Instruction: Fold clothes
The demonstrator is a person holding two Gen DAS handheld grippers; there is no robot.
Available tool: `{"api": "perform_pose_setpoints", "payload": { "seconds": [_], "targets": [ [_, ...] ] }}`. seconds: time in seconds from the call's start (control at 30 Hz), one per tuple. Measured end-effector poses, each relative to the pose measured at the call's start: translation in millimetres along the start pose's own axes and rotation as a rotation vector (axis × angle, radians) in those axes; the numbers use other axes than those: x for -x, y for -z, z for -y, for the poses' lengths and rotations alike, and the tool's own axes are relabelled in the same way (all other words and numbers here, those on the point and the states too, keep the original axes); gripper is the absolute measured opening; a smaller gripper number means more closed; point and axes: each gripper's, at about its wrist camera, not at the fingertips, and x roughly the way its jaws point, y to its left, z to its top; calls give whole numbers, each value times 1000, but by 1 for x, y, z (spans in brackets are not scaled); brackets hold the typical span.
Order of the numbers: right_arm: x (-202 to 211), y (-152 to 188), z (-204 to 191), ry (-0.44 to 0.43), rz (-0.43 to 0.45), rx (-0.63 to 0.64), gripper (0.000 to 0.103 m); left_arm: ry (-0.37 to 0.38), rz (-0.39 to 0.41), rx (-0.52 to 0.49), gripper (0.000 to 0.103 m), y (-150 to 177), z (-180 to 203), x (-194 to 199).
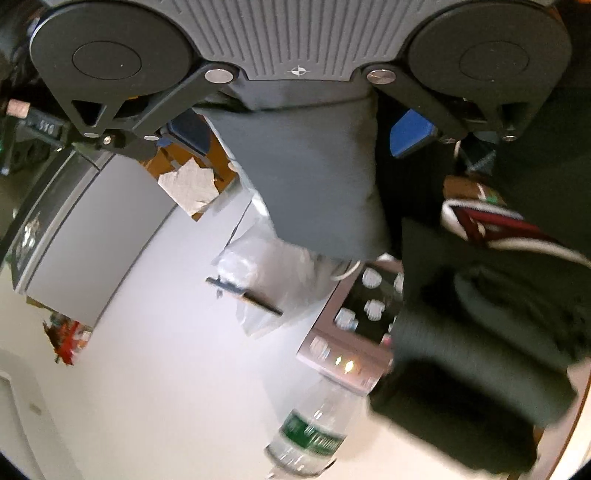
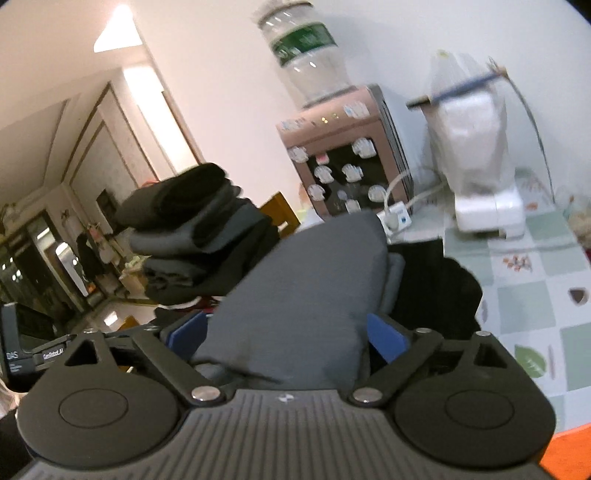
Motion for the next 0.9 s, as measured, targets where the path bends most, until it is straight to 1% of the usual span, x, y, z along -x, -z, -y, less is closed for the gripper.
{"api": "perform_pose_setpoints", "payload": {
  "seconds": [0.03,0.13,0.27,0.33,0.4,0.47,0.5,0.57,0.67,0.7,0.77,0.83,0.9],
  "targets": [
    [10,-1,-8,7,7,22,102,-11,12,-29,103,1,9,11],
    [41,-1,-35,33,29,88,102,-40,44,-99,103,4,37,41],
    [82,3,-67,71,55,146,103,-82,71,-165,103,14,71,81],
    [102,8,-82,102,67,176,103,-119,79,-214,103,21,88,98],
    [121,15,-95,140,72,201,103,-165,106,-272,103,29,105,115],
    [139,22,-106,183,74,214,103,-176,131,-318,103,38,120,132],
    [147,25,-111,204,77,220,103,-169,137,-330,103,41,125,138],
    [163,33,-122,254,93,225,103,-154,142,-346,103,46,135,151],
    [185,51,-137,355,134,222,103,-147,146,-355,103,57,142,168],
    [189,58,-142,384,145,226,103,-152,146,-359,103,62,142,173],
    [195,72,-149,421,145,230,103,-188,129,-357,103,75,138,180],
    [199,89,-154,460,135,212,103,-226,81,-351,103,89,130,184],
    [202,106,-157,506,126,179,103,-233,18,-332,103,103,120,186]
  ]
}}
